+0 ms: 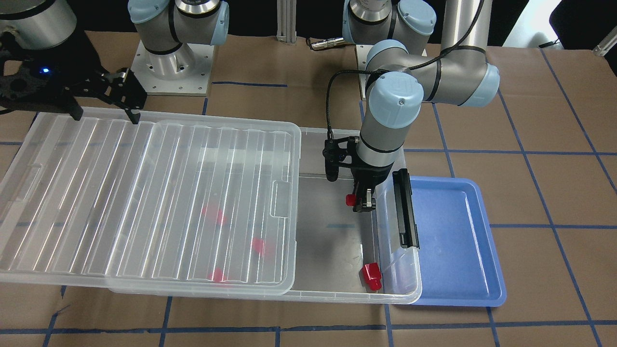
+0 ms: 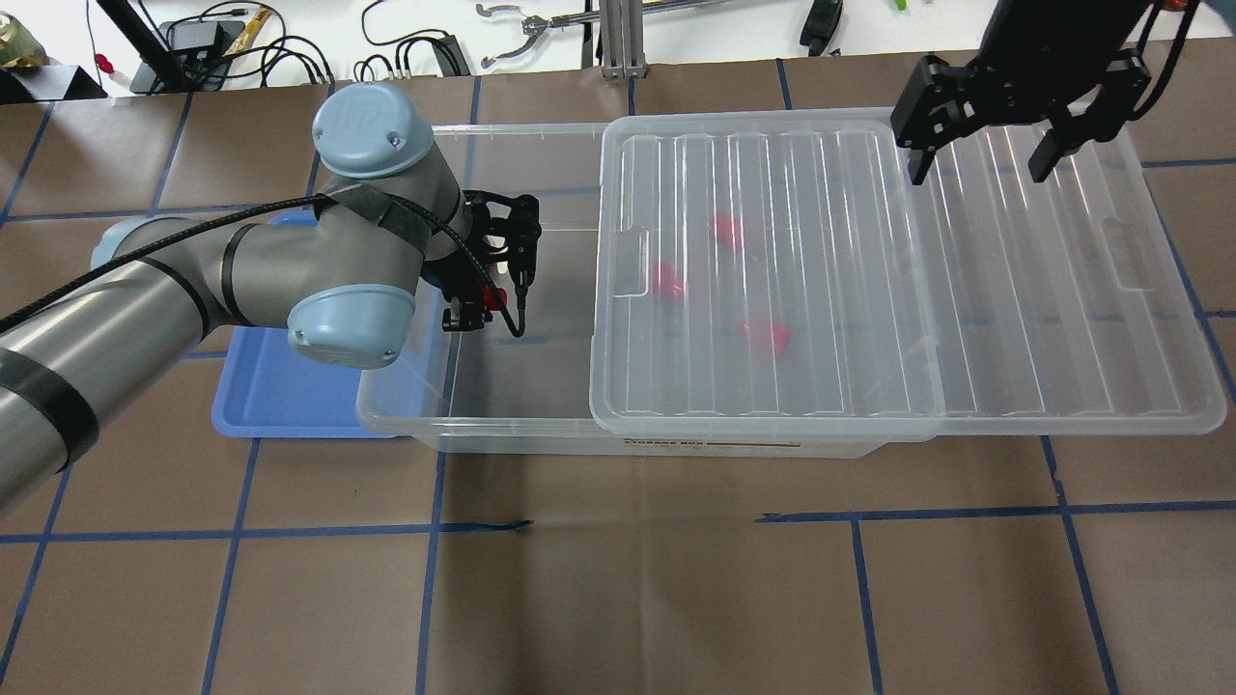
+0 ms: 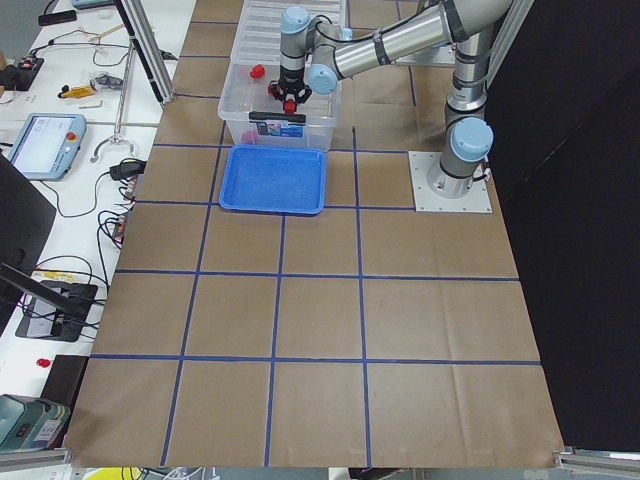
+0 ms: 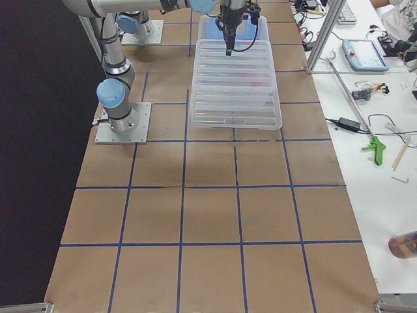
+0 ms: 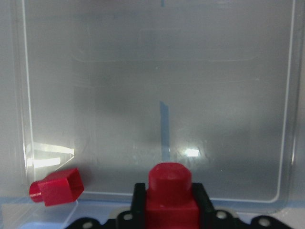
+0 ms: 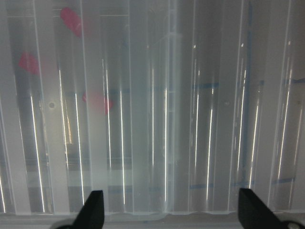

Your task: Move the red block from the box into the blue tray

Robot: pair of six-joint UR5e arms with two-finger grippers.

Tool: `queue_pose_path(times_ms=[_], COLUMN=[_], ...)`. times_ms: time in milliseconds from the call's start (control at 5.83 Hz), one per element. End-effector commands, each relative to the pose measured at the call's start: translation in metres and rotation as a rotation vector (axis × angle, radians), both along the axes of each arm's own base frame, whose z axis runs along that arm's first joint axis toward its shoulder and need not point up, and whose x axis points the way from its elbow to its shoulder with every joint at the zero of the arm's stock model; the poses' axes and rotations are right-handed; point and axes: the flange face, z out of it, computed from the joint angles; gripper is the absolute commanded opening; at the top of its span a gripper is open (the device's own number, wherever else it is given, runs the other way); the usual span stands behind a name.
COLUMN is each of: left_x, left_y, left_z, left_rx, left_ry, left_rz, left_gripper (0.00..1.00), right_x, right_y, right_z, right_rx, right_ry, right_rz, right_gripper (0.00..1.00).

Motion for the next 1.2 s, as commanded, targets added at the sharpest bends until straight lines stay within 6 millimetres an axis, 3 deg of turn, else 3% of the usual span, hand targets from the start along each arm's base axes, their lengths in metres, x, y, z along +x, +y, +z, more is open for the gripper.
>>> queue_pose_path(times_ms=[0,171,343,514,686,857,1029], left_x=[0.014,0.029,0.061,0.098,0.139,0.16,0.166], left_y=[0.028,0.037,0.03,0.023,0.012,-0.002,-0.015], left_z=[0.066,0.09,0.111,0.114,0.105,0.079,0.061], left_rx=[-0.066,-0.094,-0.137,-0.142,-0.13,-0.083,-0.085], left_ry=[0.002,0.002,-0.005,0.001,-0.002,-0.021,-0.04], left_rz=[0.028,0.04,0.054,0.097,0.136,0.07,0.014], left_gripper=[0.22,0.22,0.22,0.23,0.23,0.23,0.23], right_x=[-0.041,-0.077,-0.129,-0.183,-0.226,-0.269,-0.293], right_y=[-0.008,-0.011,-0.013,-0.017,-0.024,-0.025,-0.025], right_z=[-0.004,-0.004,-0.011,-0.021,-0.039,-0.059,-0.086], right_rx=[0.003,-0.008,0.004,0.002,0.005,0.018,0.021], right_ry=[-0.008,-0.004,-0.013,0.008,0.015,0.01,0.017], right_rz=[0.041,0.028,0.025,0.047,0.065,0.052,0.022], right_gripper=[1.0,1.0,1.0,1.0,1.0,1.0,1.0])
